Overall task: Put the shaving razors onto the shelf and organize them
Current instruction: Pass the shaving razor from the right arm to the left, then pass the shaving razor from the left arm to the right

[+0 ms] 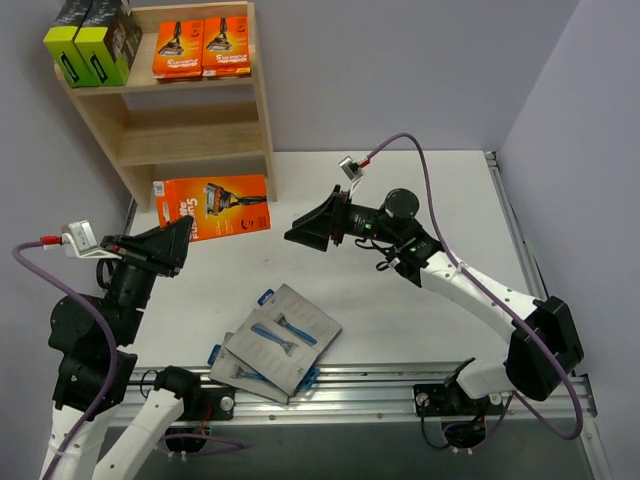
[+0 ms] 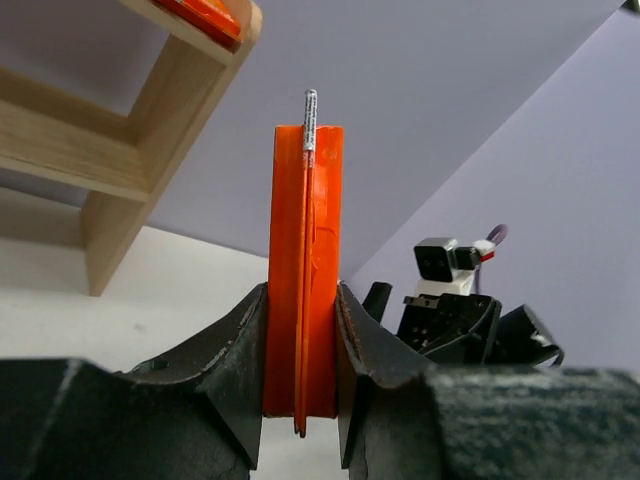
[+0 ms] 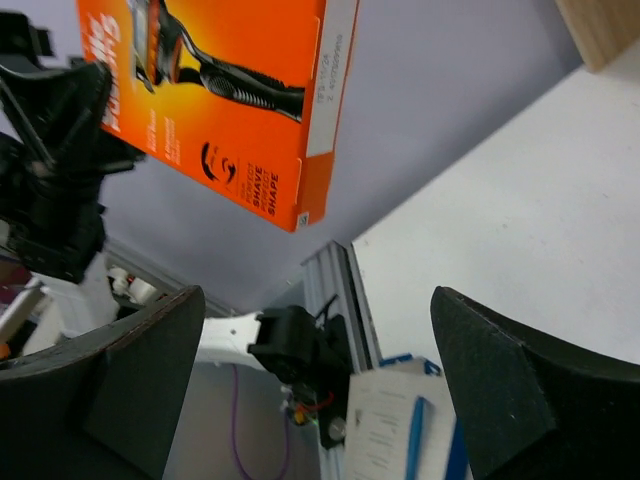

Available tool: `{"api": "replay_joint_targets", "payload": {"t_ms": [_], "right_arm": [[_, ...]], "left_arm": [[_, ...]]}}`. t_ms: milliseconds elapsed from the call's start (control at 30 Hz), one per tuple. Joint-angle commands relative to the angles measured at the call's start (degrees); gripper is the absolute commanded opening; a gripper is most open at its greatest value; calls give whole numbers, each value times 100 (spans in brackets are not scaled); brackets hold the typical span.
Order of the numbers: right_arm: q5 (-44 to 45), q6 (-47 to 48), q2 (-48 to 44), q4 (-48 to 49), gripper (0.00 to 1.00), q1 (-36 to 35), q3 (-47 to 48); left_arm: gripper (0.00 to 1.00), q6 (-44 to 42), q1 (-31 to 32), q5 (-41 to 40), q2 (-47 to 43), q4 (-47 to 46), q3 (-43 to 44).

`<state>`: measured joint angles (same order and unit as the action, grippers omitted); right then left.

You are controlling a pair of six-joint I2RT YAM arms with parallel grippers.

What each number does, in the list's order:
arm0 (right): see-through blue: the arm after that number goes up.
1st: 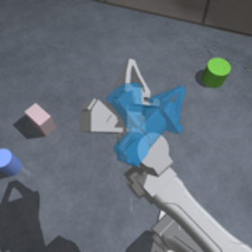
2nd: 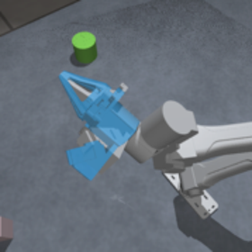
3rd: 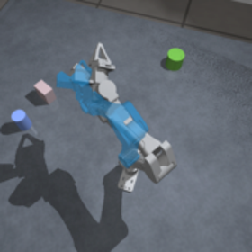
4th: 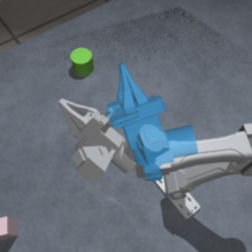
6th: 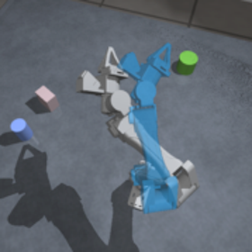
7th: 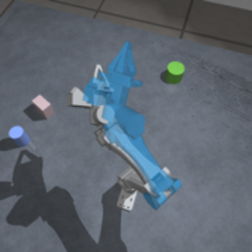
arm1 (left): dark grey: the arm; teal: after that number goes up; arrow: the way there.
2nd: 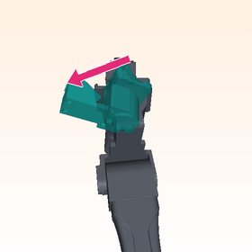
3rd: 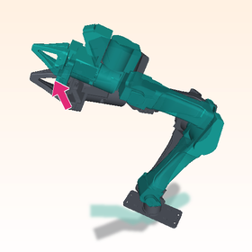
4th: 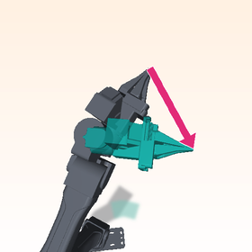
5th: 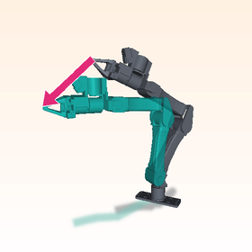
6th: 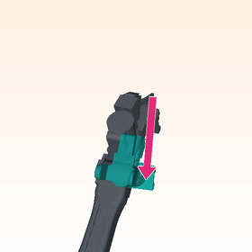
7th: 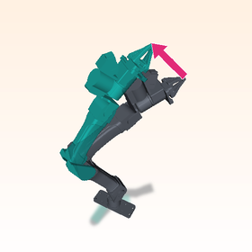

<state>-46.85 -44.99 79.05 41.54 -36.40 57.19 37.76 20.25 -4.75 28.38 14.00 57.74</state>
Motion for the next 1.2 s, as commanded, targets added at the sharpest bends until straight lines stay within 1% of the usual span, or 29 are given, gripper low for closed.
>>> {"api": "replay_joint_targets", "payload": {"t_ms": [0,67,133,167,233,367,400,467,567,600,667,700,767,800,867,1000,1033,1067,1133,1167], "right_arm": [[326,-931,119,1952,92,-104,-68],[326,-1248,190,2461,92,-174,-24],[370,-1441,278,2639,92,-244,55],[361,-1494,313,2762,92,-262,82],[352,-1617,418,2920,92,-315,135],[308,-1889,524,3350,91,-394,152],[308,-1951,542,3422,91,-403,144],[299,-2039,551,3545,86,-420,161],[264,-2232,577,3913,75,-429,152],[203,-2390,603,4010,62,-429,170],[141,-2531,647,4221,47,-429,213],[89,-2697,691,4309,29,-429,231],[62,-2795,717,4441,16,-429,258],[45,-2813,700,4424,6,-420,249],[36,-2752,683,4276,1,-412,266],[-192,-2515,691,3819,0,-368,538],[-376,-2471,691,3644,0,-359,609],[-473,-2410,700,3572,0,-341,679],[-675,-2365,735,3440,0,-254,837],[-920,-2348,752,3379,0,-227,881]], "left_arm": [[2,1109,-30,-132,-254,-1083,-350],[2,1207,-21,0,-377,-1215,-429],[2,1348,-21,175,-456,-1285,-561],[2,1392,-21,255,-491,-1634,-640],[2,1594,-21,413,-596,-2004,-868],[2,1858,-21,475,-632,-2217,-1097],[2,1858,-21,623,-641,-2252,-1141],[2,1884,-21,677,-685,-2314,-1290],[2,1884,-21,765,-659,-2288,-1388],[2,1884,-21,826,-658,-2270,-1466],[2,1876,-21,862,-685,-2217,-1554],[2,1849,-21,862,-711,-2217,-1659],[2,1823,-21,853,-773,-2112,-1713],[3,1762,-21,871,-781,-2086,-1722],[3,1700,-21,1002,-773,-1981,-1704],[20,1306,-21,1380,-702,-1708,-1555],[32,1217,-21,1459,-676,-1499,-1503],[40,1121,-21,1555,-667,-1410,-1372],[66,769,-21,1705,-632,-1032,-1257],[68,655,-30,1897,-615,-944,-1152]]}}
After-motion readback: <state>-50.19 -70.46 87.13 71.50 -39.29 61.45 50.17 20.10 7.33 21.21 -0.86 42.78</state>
